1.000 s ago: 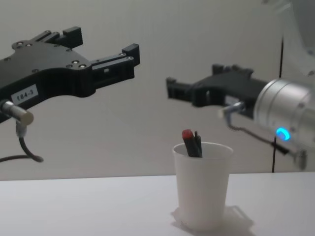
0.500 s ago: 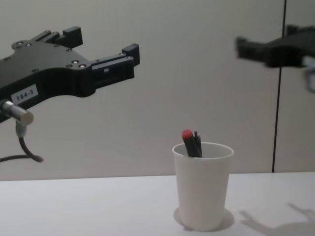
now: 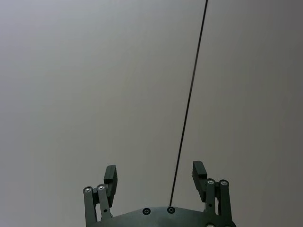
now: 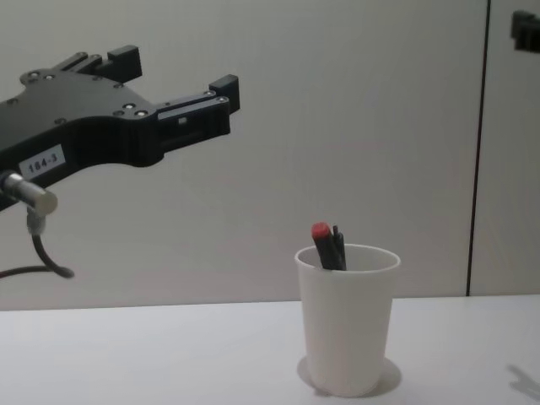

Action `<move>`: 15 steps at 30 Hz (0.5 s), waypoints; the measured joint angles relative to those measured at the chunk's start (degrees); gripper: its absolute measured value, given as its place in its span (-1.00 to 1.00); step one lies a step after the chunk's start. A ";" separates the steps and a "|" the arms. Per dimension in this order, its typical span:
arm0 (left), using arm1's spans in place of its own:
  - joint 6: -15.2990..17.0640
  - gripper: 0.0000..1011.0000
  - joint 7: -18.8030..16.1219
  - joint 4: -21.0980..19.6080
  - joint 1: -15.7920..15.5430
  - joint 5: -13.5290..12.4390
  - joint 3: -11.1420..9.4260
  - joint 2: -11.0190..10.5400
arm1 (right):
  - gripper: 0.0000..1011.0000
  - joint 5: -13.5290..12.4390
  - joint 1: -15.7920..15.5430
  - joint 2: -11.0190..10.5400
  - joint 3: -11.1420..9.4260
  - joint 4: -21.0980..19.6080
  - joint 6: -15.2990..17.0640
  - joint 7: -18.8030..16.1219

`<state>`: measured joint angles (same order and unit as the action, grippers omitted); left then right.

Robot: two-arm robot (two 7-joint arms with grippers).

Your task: Place the pen into the pen holder.

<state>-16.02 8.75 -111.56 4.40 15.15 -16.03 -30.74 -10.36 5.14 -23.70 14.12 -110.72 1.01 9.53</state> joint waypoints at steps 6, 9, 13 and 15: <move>0.00 0.98 0.00 0.00 0.00 0.00 0.00 0.00 | 0.98 -0.69 -0.65 -0.95 -0.77 -0.96 -0.18 0.78; 0.06 0.98 -0.03 0.07 -0.13 0.00 -0.05 0.05 | 0.98 -0.75 -0.71 -0.88 -0.77 -0.90 -0.18 0.70; 0.63 0.98 -0.31 0.75 -0.80 -0.07 -0.39 0.36 | 0.98 -1.09 -1.07 -0.53 -0.77 -0.20 -0.15 -0.20; 1.36 0.98 -0.66 1.56 -1.56 -0.23 -0.83 0.74 | 0.98 -1.46 -1.42 -0.17 -0.80 0.53 -0.07 -1.17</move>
<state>-14.66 8.09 -110.00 2.84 14.92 -16.86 -30.01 -11.81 3.72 -23.87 13.32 -110.19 0.94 8.36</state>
